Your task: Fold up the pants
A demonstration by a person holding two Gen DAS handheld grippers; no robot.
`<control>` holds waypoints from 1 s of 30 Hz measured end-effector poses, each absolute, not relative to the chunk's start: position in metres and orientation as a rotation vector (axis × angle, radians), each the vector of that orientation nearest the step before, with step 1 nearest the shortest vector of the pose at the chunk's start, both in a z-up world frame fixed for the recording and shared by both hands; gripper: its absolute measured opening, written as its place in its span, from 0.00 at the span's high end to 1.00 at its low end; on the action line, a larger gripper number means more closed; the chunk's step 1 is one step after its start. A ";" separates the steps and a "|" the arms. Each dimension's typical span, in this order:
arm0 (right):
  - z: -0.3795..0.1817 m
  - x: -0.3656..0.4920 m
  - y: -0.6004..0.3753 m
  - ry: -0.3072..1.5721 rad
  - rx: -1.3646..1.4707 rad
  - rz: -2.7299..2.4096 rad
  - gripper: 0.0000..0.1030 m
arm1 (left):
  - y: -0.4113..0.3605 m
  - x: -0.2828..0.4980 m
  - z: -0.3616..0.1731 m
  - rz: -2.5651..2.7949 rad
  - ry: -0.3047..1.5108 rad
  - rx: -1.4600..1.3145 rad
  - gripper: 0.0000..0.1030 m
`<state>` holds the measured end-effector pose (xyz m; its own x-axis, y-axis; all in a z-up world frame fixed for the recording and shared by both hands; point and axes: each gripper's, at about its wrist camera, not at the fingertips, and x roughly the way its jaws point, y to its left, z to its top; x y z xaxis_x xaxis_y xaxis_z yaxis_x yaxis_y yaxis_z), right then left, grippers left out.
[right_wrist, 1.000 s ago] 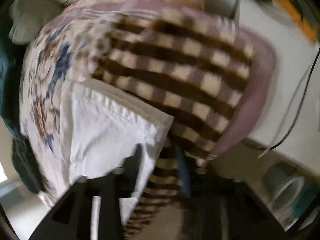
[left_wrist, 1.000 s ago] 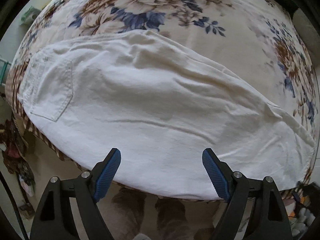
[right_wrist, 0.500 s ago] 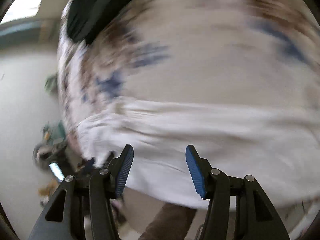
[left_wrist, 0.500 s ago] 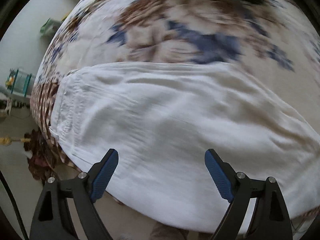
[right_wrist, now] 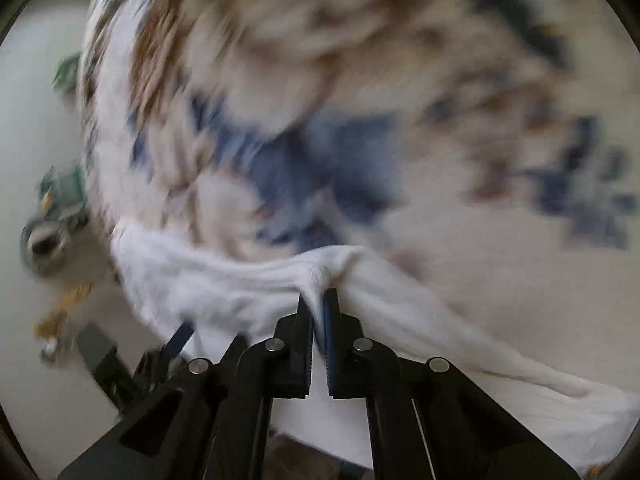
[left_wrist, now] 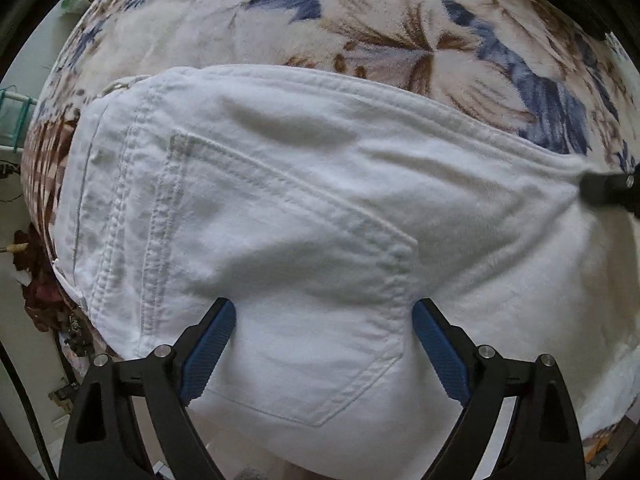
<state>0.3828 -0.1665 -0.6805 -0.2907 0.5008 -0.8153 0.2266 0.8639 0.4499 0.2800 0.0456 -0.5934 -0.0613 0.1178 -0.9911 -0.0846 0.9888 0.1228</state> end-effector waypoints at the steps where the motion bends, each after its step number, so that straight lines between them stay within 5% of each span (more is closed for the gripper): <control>1: -0.680 0.382 -0.171 1.883 0.565 0.287 0.95 | 0.048 0.280 -0.593 0.159 1.630 0.023 0.11; 4: -0.671 0.376 -0.181 1.906 0.652 0.308 0.84 | 0.063 0.284 -0.589 0.141 1.646 -0.015 0.11; 6: -0.664 0.378 -0.180 1.907 0.588 0.317 0.41 | 0.075 0.293 -0.584 0.139 1.643 -0.038 0.11; 8: -0.665 0.380 -0.172 1.897 0.595 0.334 0.30 | 0.084 0.299 -0.576 0.141 1.627 -0.064 0.11; 10: -0.682 0.377 -0.152 1.947 0.570 0.349 0.33 | 0.092 0.305 -0.571 0.147 1.609 -0.070 0.11; 12: -0.694 0.385 -0.142 1.962 0.492 0.345 0.89 | 0.096 0.312 -0.567 0.143 1.593 -0.066 0.11; 20: -0.697 0.382 -0.163 1.888 0.637 0.175 0.95 | 0.099 0.320 -0.571 0.125 1.577 -0.041 0.11; 30: -0.639 0.343 -0.187 1.875 0.715 0.290 0.82 | 0.050 0.283 -0.555 0.114 1.572 -0.073 0.11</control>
<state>0.3434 -0.1866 -0.6393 -0.2615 0.5984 -0.7573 0.3420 0.7912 0.5070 0.2832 0.0495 -0.5546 -0.0049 0.0257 -0.9997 -0.1182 0.9926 0.0261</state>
